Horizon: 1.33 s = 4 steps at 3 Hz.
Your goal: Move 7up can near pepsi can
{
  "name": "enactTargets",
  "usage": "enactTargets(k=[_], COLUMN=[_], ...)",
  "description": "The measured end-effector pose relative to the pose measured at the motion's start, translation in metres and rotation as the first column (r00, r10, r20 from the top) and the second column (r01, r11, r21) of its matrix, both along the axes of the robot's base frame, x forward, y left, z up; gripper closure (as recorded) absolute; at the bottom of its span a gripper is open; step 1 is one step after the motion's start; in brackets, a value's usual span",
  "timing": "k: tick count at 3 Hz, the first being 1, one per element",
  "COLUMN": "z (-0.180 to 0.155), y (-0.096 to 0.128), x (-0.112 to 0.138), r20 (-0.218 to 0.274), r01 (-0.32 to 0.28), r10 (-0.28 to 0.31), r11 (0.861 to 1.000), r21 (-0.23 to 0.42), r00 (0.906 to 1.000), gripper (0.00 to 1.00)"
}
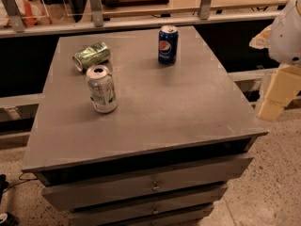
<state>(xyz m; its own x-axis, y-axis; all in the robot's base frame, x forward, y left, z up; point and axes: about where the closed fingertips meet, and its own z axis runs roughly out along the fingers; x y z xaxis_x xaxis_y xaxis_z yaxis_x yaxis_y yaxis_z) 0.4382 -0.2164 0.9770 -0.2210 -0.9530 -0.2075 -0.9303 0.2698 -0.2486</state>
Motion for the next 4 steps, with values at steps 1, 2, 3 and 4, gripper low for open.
enactTargets(k=[1,2,3,4], z=[0.0,0.001,-0.02,-0.044], y=[0.0,0.007,0.007,0.01], x=[0.0,0.003,0.001,-0.008], r20=[0.0,0.02,0.052,0.102], r01=[0.0,0.028,0.071,0.091], r10=[0.0,-0.03,-0.09,-0.153], r11=[1.0,0.994,0.954,0.886], r21=[0.0,0.108,0.292,0.455], r00=[1.0,0.9993,0.9946,0.9829], gripper=[0.0,0.0,0.0,0.0])
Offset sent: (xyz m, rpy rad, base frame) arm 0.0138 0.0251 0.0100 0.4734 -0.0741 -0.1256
